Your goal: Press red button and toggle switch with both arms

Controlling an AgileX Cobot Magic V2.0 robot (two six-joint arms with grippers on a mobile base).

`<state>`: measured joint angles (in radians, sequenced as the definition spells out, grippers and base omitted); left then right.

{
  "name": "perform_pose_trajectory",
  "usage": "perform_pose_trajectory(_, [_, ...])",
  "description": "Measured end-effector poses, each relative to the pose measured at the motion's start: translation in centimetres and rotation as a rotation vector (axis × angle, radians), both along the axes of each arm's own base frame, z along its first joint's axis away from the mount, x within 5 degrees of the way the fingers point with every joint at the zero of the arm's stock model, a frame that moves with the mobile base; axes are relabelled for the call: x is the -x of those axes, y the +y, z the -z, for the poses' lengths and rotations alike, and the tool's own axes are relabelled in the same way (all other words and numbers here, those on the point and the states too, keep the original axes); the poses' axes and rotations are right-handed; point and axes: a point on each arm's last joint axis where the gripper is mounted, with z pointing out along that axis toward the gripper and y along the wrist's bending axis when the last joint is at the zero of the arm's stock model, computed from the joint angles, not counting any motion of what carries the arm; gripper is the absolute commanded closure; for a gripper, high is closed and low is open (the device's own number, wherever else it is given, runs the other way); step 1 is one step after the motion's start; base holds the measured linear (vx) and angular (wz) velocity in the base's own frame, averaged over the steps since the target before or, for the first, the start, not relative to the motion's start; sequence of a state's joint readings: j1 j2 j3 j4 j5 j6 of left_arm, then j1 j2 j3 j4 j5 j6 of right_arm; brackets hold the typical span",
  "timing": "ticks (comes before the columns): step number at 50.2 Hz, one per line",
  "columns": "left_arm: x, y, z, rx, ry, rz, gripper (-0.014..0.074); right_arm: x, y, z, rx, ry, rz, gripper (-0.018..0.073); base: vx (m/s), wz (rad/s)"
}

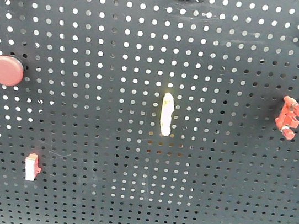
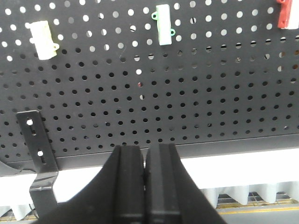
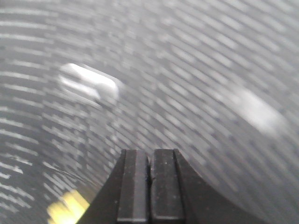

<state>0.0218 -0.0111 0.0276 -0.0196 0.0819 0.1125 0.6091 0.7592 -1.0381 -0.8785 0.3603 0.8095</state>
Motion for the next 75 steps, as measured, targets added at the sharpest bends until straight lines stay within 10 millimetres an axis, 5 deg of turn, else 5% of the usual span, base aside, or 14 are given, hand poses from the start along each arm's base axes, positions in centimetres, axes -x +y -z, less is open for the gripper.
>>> perform_pose_trajectory(7, [0.0, 0.0, 0.0, 0.000, 0.000, 0.000, 0.0594, 2.6, -3.4, 4.9, -0.034, 0.102, 0.119, 0.0559, 0.00, 0.00])
perform_pose_trajectory(17, [0.0, 0.0, 0.0, 0.000, 0.001, 0.000, 0.0594, 5.8, -5.4, 14.5, -0.008, 0.172, 0.257, 0.0559, 0.00, 0.00])
perform_pose_trajectory(18, [0.0, 0.0, 0.1, 0.000, 0.006, 0.000, 0.0594, 7.2, -5.8, 19.0, 0.009, 0.109, 0.331, 0.0559, 0.00, 0.00])
perform_pose_trajectory(31, [0.0, 0.0, 0.1, 0.000, 0.010, 0.000, 0.0594, 6.9, -5.9, 26.0, 0.059, 0.094, 0.373, 0.0559, 0.00, 0.00])
perform_pose_trajectory(75, [0.0, 0.0, 0.1, 0.000, 0.013, 0.000, 0.0594, 6.8, -5.9, 27.1, 0.054, 0.129, 0.371, 0.0559, 0.00, 0.00])
